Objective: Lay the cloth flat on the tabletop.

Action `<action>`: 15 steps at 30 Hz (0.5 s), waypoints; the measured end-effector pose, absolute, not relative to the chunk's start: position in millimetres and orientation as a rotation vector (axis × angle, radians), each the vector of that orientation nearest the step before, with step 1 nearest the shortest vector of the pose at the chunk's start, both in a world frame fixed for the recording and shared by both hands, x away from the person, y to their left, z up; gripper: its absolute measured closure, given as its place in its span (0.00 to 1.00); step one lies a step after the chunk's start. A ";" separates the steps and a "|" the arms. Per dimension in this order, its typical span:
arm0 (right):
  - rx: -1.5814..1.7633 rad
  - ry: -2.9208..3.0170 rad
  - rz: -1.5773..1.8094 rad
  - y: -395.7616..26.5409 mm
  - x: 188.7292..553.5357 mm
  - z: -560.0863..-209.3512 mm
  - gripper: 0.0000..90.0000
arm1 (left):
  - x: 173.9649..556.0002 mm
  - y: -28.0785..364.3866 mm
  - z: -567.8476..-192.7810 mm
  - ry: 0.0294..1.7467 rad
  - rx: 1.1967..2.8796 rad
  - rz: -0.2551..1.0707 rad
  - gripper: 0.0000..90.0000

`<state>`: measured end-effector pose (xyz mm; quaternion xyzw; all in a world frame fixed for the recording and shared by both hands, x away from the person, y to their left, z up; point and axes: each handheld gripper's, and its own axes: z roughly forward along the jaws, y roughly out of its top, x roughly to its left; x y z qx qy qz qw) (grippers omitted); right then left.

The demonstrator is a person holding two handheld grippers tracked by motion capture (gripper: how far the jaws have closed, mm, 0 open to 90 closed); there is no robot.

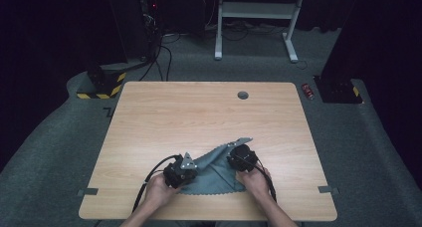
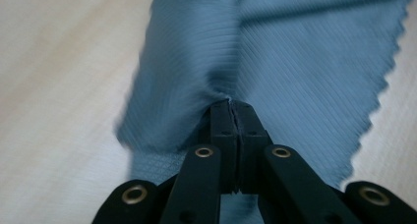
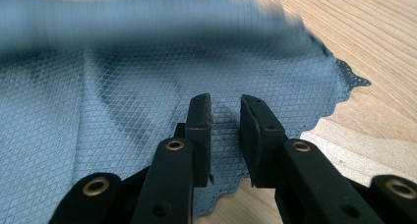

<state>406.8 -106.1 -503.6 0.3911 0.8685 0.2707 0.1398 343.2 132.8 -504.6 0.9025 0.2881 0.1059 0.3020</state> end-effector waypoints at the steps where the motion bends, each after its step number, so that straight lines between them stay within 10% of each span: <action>1: 1.136 2.510 0.781 -105.9 406.6 -503.4 0.83 | 342.8 135.5 -504.4 0.792 2.371 0.256 0.97; 15: 1.176 2.435 0.856 -127.3 406.0 -486.6 0.83 | 356.6 158.2 -491.3 1.061 2.190 0.364 0.66</action>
